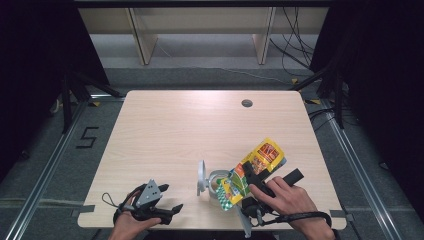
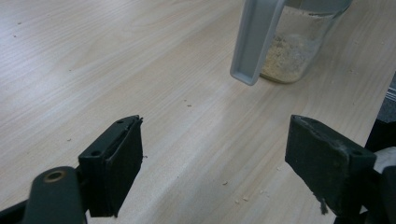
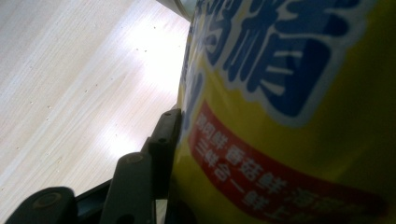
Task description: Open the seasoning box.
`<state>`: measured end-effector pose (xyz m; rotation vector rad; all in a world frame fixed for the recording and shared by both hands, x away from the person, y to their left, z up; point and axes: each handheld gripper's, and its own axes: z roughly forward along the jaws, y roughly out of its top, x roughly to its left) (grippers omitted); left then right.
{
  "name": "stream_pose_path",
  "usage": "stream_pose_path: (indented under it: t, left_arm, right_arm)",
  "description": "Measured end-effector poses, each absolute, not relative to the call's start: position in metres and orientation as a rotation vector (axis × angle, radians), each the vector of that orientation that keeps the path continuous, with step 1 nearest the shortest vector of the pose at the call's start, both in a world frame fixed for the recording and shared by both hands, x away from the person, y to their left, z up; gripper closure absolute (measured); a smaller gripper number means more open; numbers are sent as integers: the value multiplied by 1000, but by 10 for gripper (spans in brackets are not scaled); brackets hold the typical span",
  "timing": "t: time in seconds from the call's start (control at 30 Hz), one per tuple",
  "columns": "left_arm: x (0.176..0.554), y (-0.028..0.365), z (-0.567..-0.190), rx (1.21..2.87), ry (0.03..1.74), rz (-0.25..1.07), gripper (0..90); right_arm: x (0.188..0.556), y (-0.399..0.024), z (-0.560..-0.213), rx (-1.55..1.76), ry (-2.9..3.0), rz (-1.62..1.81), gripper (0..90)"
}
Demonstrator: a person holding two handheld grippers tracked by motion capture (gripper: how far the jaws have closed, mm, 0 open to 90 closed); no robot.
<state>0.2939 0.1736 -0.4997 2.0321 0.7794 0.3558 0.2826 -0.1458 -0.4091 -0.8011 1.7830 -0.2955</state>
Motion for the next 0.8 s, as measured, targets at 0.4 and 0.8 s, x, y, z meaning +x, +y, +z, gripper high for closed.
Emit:
stream_pose_path:
  t: [0.4, 0.8]
  left_arm:
    - [294, 174, -498, 2029, 772, 368, 184]
    - [297, 176, -497, 2074, 742, 393, 185]
  right_arm:
    - [282, -147, -406, -799, 1780, -293, 554]
    - [281, -146, -409, -811, 1782, -292, 554]
